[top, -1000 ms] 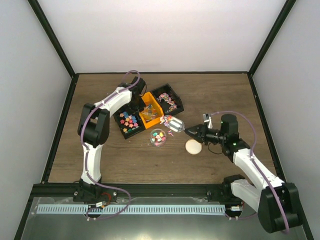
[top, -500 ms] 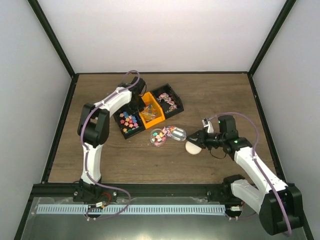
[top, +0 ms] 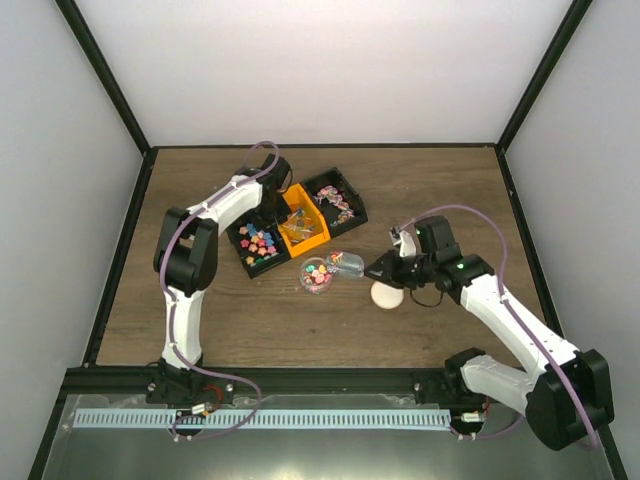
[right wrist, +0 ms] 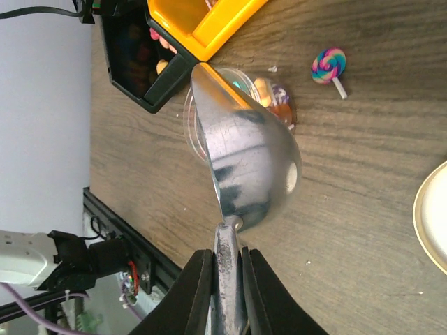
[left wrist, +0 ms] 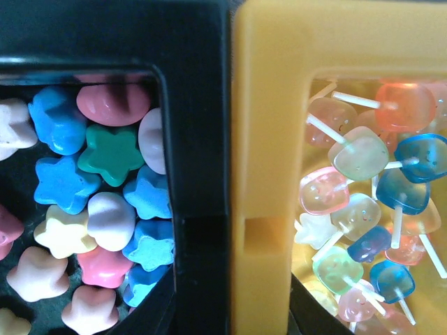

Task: Pack the candies
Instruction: Place the fake candies in the packing bottle.

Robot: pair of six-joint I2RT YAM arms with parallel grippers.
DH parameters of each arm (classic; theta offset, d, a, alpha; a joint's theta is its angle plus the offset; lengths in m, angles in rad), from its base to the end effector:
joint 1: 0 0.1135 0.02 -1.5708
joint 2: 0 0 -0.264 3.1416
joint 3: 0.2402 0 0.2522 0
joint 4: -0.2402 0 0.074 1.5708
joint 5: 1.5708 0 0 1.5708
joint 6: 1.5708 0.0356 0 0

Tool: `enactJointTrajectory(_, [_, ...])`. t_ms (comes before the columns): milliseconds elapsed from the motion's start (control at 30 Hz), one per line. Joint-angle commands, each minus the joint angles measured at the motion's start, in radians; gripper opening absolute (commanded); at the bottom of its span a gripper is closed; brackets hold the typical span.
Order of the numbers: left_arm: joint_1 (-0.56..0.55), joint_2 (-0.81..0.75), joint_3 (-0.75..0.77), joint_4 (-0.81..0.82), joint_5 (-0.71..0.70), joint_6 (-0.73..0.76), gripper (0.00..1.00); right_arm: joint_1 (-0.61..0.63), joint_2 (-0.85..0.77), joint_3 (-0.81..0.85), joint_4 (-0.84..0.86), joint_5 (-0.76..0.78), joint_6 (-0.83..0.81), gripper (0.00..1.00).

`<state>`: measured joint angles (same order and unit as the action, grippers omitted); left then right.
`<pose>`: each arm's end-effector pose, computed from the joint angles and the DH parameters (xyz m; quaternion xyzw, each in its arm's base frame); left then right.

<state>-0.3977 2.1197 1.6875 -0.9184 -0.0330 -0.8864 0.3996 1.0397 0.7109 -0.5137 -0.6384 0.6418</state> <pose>0.3962 -0.1652 0.1837 -0.2422 0.9639 -0.0527 0.0978 0.1813 0.0996 0.2423 -0.0038 0.8942 0.4226 0.1475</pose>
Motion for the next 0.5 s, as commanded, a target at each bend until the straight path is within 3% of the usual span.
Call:
enactJointTrajectory(0, [0.009,0.056,-0.051,0.091,0.117,0.003,0.04,0.043,0.030,0.099,-0.094,0.107,-0.067,0.01])
enactJointTrajectory(467, [0.009,0.053,-0.063,0.102,0.119,0.001,0.04,0.291,0.151,0.339,-0.296,0.434,-0.100,0.01])
